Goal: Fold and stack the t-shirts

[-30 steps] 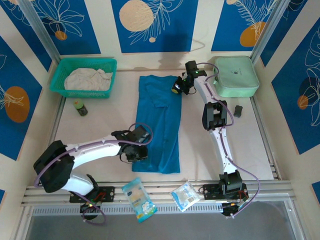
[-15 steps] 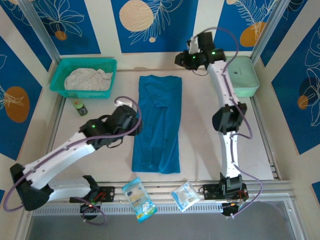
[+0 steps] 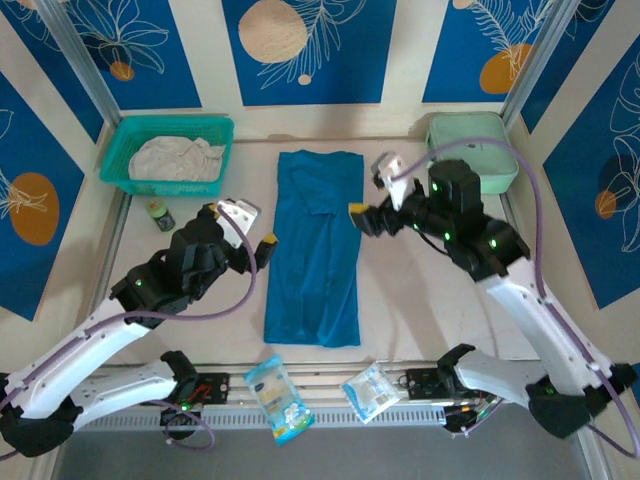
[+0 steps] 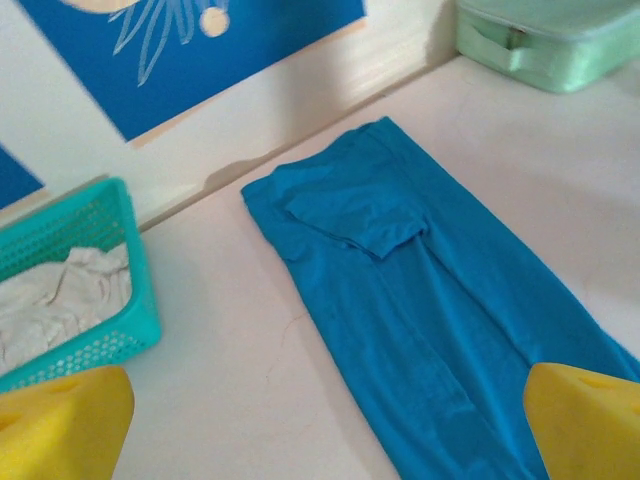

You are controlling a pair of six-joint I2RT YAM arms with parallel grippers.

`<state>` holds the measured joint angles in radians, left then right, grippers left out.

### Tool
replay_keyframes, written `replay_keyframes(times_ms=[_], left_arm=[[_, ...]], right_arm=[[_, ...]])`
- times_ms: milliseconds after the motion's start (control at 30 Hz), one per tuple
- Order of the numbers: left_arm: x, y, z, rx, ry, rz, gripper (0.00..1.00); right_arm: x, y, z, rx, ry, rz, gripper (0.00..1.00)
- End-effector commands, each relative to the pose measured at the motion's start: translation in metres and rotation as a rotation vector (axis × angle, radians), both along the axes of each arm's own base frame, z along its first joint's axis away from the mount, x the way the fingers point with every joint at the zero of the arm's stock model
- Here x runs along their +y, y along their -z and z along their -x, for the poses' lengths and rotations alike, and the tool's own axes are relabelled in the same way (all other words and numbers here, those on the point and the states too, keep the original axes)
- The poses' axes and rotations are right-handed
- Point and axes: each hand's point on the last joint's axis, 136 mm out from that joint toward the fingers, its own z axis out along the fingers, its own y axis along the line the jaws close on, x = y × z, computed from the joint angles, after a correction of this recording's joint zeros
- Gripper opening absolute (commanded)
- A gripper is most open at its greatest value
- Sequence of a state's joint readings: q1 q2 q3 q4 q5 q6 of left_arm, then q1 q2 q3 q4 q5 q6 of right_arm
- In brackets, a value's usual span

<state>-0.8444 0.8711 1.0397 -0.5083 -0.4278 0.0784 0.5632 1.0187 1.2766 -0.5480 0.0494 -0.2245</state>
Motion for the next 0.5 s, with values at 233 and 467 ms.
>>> replay_keyframes(times_ms=[233, 467], left_arm=[[-0.033, 0.029, 0.075, -0.27, 0.64, -0.266, 0.97], [-0.014, 0.11, 0.111, -0.019, 0.88, -0.543, 0.91]], right_arm=[[-0.023, 0.094, 0.066, -0.028, -0.308, 0.494, 0.82], [-0.014, 0.184, 0.12, 0.044, -0.687, 0.647, 0.82]])
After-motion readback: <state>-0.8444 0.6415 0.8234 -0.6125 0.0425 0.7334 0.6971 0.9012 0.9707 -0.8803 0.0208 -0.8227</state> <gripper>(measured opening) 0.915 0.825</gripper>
